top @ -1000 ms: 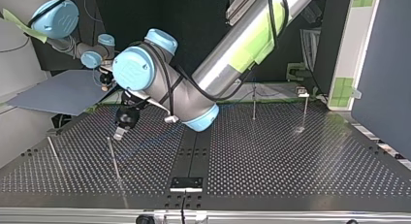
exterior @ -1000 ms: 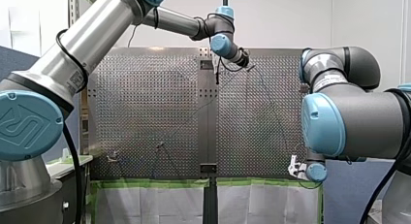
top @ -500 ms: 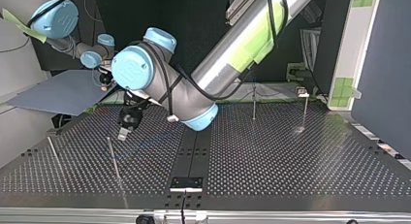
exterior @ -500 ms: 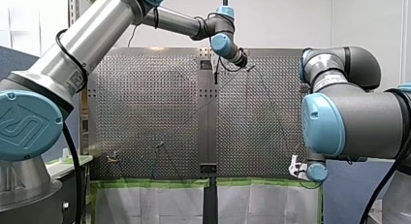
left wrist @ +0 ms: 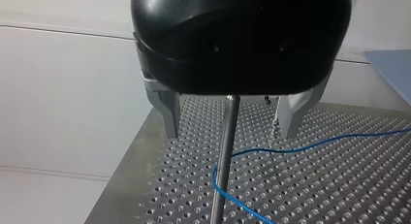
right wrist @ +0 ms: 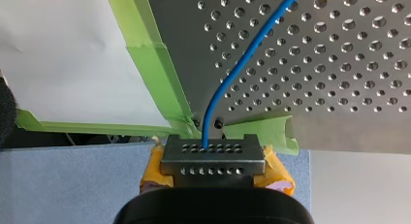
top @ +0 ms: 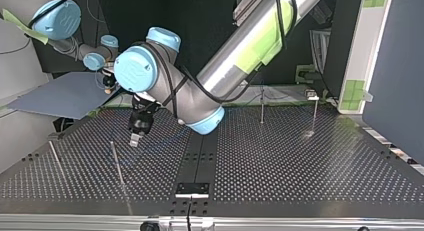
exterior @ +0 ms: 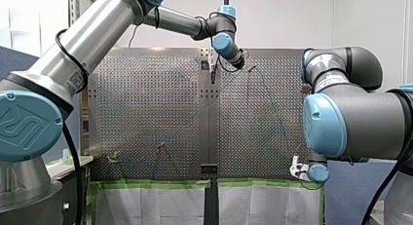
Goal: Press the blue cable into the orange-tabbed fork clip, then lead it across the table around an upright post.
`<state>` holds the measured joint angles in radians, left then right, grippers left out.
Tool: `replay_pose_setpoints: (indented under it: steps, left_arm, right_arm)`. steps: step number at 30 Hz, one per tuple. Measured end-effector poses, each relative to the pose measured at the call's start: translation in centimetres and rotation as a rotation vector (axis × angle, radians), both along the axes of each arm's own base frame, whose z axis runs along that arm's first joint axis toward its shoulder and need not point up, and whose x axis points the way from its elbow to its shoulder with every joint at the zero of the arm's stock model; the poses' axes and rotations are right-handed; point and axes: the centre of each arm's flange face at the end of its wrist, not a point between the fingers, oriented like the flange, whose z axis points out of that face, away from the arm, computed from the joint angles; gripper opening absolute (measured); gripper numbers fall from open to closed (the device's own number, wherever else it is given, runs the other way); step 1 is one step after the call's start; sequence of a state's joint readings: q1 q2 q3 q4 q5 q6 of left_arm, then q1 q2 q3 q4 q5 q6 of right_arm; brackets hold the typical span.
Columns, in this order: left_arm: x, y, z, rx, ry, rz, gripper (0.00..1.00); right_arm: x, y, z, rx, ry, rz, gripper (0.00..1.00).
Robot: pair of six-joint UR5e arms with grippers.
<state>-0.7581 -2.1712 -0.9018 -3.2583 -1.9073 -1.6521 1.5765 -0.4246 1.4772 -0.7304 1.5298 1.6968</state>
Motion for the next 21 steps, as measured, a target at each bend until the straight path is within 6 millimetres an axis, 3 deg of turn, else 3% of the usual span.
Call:
replay_pose_setpoints:
  steps: [21]
  left_arm:
    - [-0.19, 0.09, -0.02, 0.012, -0.003, 0.028, 1.0]
  right_arm:
    - [-0.11, -0.04, 0.01, 0.0, -0.001, 0.001, 0.0]
